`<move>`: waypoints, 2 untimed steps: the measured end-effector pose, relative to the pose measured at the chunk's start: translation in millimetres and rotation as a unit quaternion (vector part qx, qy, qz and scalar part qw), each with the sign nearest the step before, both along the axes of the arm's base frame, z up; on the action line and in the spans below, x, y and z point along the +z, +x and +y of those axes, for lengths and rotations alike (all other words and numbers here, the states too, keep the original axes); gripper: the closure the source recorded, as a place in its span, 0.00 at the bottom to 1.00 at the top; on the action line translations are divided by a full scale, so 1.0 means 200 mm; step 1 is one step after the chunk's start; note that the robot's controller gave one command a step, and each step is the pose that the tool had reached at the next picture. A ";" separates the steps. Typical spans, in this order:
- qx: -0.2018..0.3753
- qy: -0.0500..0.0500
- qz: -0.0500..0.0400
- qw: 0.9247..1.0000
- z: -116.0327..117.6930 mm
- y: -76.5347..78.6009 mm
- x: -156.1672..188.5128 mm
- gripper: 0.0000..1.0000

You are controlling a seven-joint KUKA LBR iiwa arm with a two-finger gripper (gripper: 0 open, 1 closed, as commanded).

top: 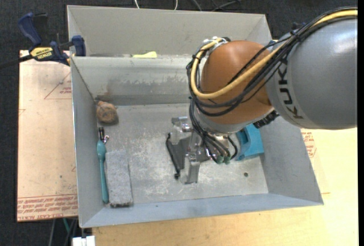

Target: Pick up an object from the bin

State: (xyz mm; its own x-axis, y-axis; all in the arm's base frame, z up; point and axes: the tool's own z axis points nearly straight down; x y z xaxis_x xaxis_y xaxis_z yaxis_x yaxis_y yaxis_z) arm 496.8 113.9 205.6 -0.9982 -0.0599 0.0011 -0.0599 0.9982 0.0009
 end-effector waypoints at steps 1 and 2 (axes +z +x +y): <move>0.008 -0.001 0.004 1.000 0.00 0.00 0.12 0.00; 0.143 0.000 -0.001 0.990 -0.08 0.00 0.25 0.00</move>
Offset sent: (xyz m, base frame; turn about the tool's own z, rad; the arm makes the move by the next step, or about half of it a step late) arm -0.0034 -0.0237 0.0420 -0.3227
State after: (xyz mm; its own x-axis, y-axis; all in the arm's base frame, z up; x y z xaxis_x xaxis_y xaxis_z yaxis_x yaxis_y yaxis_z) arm 496.7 98.5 256.5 -0.9404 -0.3401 -0.0006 -0.3401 0.9404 0.0014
